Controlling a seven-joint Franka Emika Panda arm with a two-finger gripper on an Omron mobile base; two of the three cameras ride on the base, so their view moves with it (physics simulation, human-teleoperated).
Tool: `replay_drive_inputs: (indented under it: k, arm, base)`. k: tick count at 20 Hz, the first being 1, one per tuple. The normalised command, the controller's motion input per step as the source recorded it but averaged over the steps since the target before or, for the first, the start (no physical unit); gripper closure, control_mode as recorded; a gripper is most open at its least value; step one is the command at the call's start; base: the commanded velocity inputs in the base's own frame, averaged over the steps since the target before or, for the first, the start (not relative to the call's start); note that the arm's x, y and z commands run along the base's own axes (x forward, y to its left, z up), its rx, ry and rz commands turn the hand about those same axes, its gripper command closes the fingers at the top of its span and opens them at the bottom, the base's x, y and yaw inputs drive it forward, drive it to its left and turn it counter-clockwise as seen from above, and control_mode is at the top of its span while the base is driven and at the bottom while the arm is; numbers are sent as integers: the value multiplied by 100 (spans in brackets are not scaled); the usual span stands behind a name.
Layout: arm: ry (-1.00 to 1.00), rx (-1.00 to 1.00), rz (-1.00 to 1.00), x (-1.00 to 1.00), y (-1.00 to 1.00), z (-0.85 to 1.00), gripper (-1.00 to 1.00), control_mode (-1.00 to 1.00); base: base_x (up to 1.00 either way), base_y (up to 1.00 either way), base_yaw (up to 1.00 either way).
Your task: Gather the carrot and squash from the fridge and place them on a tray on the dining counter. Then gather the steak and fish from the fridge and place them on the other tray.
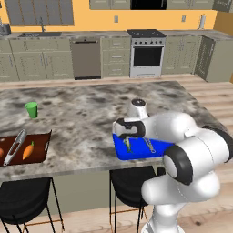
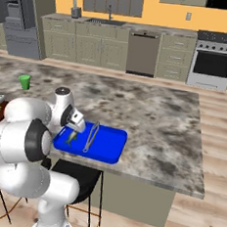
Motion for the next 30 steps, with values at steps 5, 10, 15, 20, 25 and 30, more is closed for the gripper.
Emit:
replay_drive_inputs:
  k: [5,10,15,20,25,30]
  arm:
    - [-9,-2,11,-70,-2,58,-100,-100]
    - [-34,-14,21,-99,-28,63,-100,-100]
    - [-43,-14,14,-100,-45,71,-100,-100]
    - [-34,-2,3,-100,-22,89,-100,-100]
    - [-28,1,0,-100,0,92,-100,-100]
    - [-10,3,-1,-50,-2,5,-100,-100]
  base:
    - [0,0,0]
    - [0,0,0]
    - [0,0,0]
    - [0,0,0]
    - [0,0,0]
    - [0,0,0]
